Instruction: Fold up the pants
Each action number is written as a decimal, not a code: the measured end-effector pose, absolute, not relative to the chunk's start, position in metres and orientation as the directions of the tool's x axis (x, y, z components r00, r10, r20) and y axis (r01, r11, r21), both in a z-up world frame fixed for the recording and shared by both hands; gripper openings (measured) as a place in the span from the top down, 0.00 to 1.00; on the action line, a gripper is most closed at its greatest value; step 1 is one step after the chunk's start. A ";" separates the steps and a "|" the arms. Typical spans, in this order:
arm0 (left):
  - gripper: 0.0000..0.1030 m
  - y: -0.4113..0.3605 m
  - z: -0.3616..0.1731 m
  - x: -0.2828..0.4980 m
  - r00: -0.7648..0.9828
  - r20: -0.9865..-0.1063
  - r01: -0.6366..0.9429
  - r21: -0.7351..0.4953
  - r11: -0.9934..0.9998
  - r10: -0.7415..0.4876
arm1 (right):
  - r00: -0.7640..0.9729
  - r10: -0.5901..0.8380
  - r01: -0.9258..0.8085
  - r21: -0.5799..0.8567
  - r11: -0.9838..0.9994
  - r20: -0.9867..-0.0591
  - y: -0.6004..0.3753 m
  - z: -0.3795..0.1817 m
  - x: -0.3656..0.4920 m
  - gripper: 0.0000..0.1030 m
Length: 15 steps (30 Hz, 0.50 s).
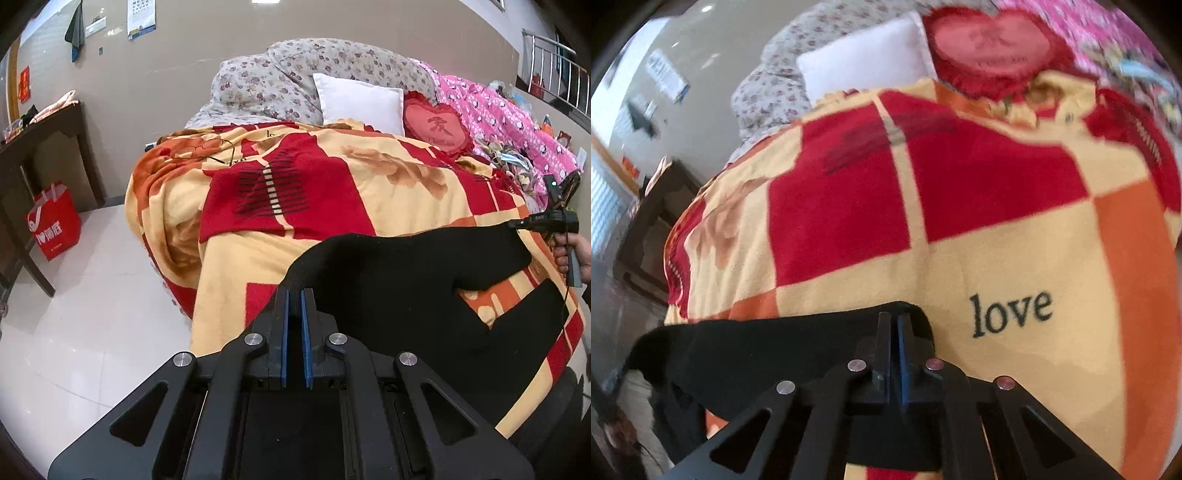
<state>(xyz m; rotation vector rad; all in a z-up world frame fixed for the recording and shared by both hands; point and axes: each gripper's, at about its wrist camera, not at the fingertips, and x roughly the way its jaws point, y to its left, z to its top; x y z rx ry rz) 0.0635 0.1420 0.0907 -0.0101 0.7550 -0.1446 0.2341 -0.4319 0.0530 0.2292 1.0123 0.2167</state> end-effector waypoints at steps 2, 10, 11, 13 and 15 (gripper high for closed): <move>0.95 0.141 0.093 0.058 0.720 -0.680 0.133 -0.058 0.989 -0.137 | 0.550 0.284 -0.106 0.272 0.957 -0.785 -0.433 0.069 0.220 0.98; 0.95 0.151 0.092 0.014 0.729 -0.670 0.136 -0.059 0.989 -0.140 | 0.624 0.355 -0.310 0.196 0.930 -0.696 -0.435 0.104 0.112 0.98; 0.95 0.156 0.088 0.006 0.728 -0.671 0.127 -0.073 0.989 -0.143 | 0.628 0.356 -0.320 0.187 0.929 -0.692 -0.435 0.102 0.098 0.98; 0.95 0.161 0.080 -0.005 0.722 -0.676 0.113 -0.094 0.989 -0.146 | 0.629 0.357 -0.337 0.173 0.926 -0.690 -0.436 0.096 0.068 0.98; 0.95 0.163 0.072 -0.017 0.717 -0.681 0.104 -0.108 0.989 -0.150 | 0.633 0.352 -0.337 0.164 0.927 -0.689 -0.437 0.088 0.044 0.98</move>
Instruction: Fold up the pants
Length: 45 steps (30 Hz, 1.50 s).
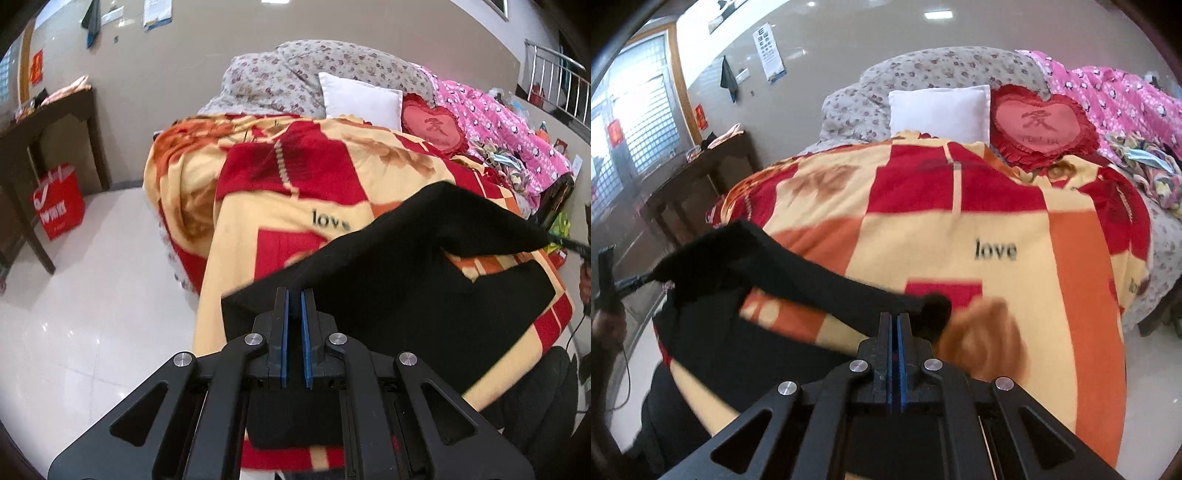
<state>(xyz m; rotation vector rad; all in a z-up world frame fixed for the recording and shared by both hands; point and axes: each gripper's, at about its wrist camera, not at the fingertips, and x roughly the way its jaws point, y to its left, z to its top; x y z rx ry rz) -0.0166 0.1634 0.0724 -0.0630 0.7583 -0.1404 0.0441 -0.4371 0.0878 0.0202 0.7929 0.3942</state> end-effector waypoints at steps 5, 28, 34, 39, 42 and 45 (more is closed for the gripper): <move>0.95 0.168 0.048 -0.040 0.692 -0.705 0.078 -0.140 0.987 -0.155 | 0.657 0.290 -0.293 0.118 0.949 -0.696 -0.446 0.064 0.007 0.98; 0.56 0.190 0.029 -0.078 0.632 -0.593 -0.049 -0.673 0.738 -0.499 | 0.767 0.344 -0.214 0.290 0.933 -0.542 -0.410 0.070 -0.039 0.98; 0.54 0.187 -0.006 -0.050 0.597 -0.538 -0.200 -0.818 0.539 -0.594 | 0.739 0.369 -0.253 0.275 0.928 -0.564 -0.384 0.055 -0.041 0.98; 0.54 0.185 -0.006 -0.040 0.638 -0.511 -0.223 -0.839 0.496 -0.576 | 0.738 0.385 -0.271 0.280 0.921 -0.553 -0.377 0.052 -0.044 0.98; 0.54 0.183 0.001 -0.041 0.658 -0.502 -0.209 -0.837 0.505 -0.561 | 0.744 0.391 -0.262 0.302 0.917 -0.541 -0.380 0.056 -0.045 0.98; 0.61 0.180 0.003 -0.043 0.672 -0.522 -0.209 -0.814 0.542 -0.526 | 0.747 0.398 -0.208 0.380 0.901 -0.533 -0.400 0.061 -0.047 0.98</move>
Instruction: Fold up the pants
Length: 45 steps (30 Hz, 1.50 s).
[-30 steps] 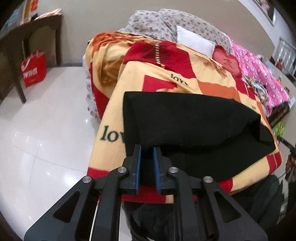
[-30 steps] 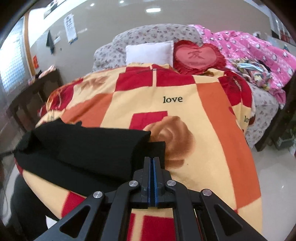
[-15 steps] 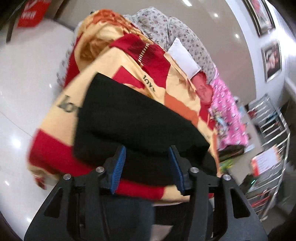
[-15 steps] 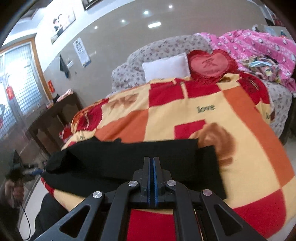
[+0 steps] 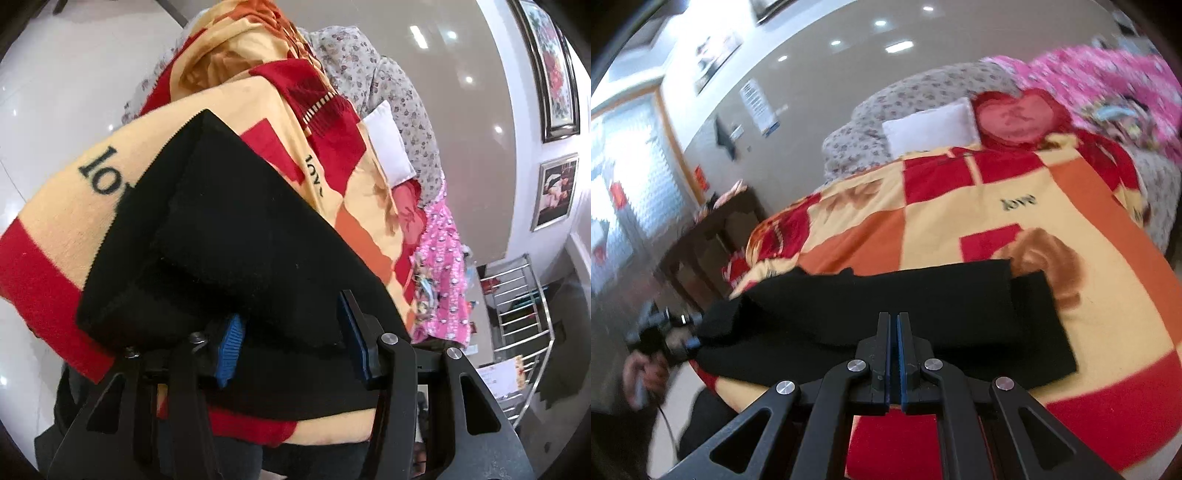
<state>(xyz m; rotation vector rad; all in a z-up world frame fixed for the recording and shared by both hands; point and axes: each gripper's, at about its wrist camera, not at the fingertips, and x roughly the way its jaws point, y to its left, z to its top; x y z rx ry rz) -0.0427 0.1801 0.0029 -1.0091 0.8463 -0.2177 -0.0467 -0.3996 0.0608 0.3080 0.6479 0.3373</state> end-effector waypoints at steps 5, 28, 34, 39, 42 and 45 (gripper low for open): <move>0.89 0.173 0.002 -0.038 0.672 -0.588 -0.227 -0.743 0.630 -0.451 | 0.739 0.447 0.019 0.679 0.734 -0.503 -0.467 0.051 -0.041 0.95; 0.96 0.159 0.019 -0.039 0.667 -0.652 -0.160 -0.600 0.784 -0.362 | 0.683 0.378 0.179 0.644 0.744 -0.625 -0.476 0.025 -0.007 0.96; 0.96 0.170 0.036 -0.059 0.682 -0.645 -0.130 -0.570 0.811 -0.344 | 0.679 0.247 0.188 0.489 0.852 -0.691 -0.491 0.050 -0.017 0.96; 0.96 0.165 0.026 -0.069 0.653 -0.680 -0.121 -0.528 0.840 -0.333 | 0.651 0.187 0.192 0.397 0.898 -0.736 -0.500 0.048 -0.019 1.00; 0.96 0.163 0.014 -0.066 0.624 -0.697 -0.135 -0.542 0.830 -0.354 | 0.661 0.205 0.152 0.397 0.905 -0.722 -0.493 0.048 -0.021 1.00; 0.96 0.164 0.014 -0.067 0.630 -0.691 -0.139 -0.549 0.824 -0.354 | 0.668 0.245 0.078 0.394 0.916 -0.702 -0.472 0.054 -0.023 1.00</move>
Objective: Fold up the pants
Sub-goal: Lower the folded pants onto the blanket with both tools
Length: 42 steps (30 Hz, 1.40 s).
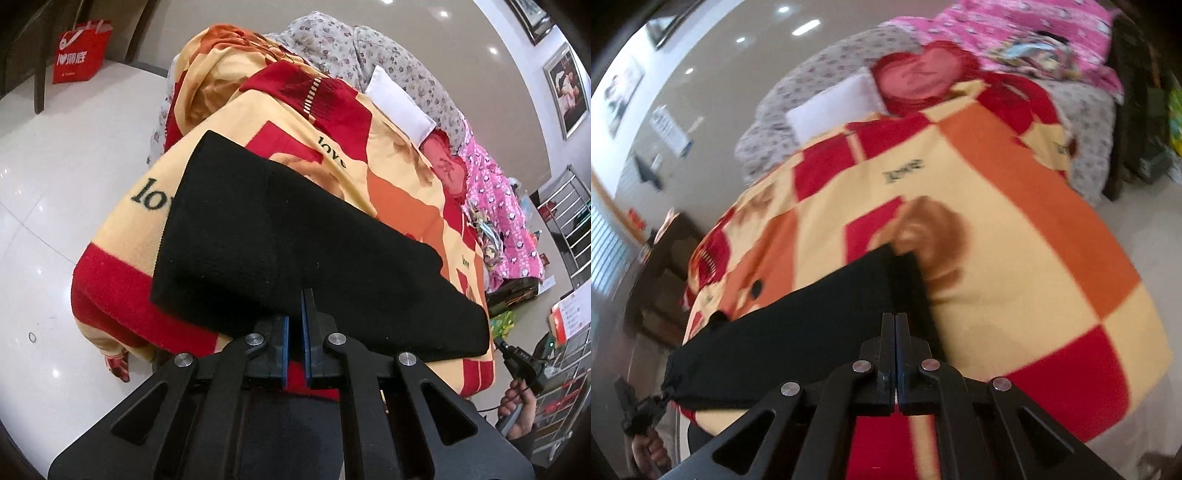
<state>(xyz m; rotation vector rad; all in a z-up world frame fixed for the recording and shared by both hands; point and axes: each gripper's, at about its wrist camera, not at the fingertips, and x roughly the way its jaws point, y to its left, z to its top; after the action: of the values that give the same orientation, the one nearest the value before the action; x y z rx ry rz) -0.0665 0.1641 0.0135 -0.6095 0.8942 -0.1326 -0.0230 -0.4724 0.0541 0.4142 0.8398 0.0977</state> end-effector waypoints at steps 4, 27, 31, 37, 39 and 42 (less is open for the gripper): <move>0.96 0.165 0.010 -0.067 0.625 -0.696 -0.147 -0.550 0.822 -0.354 | 0.641 0.233 -0.044 0.268 0.962 -0.732 -0.432 0.051 -0.019 1.00; 0.96 0.158 0.006 -0.071 0.636 -0.697 -0.115 -0.510 0.852 -0.332 | 0.668 0.002 -0.261 -0.231 0.937 -0.744 -0.422 0.045 -0.050 0.75; 0.96 0.158 0.007 -0.071 0.636 -0.698 -0.116 -0.510 0.853 -0.331 | 0.642 0.108 -0.245 -0.069 0.967 -0.759 -0.431 0.043 -0.042 0.75; 0.96 0.159 0.007 -0.072 0.634 -0.697 -0.115 -0.514 0.850 -0.336 | 0.648 0.058 -0.175 -0.074 0.982 -0.759 -0.433 0.033 -0.026 0.75; 0.96 0.159 0.007 -0.072 0.633 -0.697 -0.115 -0.515 0.849 -0.337 | 0.643 0.088 -0.179 -0.038 0.983 -0.761 -0.437 0.033 -0.024 0.75; 0.96 0.159 0.007 -0.072 0.634 -0.697 -0.116 -0.513 0.850 -0.335 | 0.619 0.149 -0.220 0.012 0.975 -0.771 -0.436 0.031 -0.023 0.75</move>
<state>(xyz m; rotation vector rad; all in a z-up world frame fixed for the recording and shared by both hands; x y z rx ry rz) -0.0717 0.1591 0.0069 -0.5578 0.8869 -0.1328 -0.0228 -0.4358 0.0314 -0.0863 0.8784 0.2126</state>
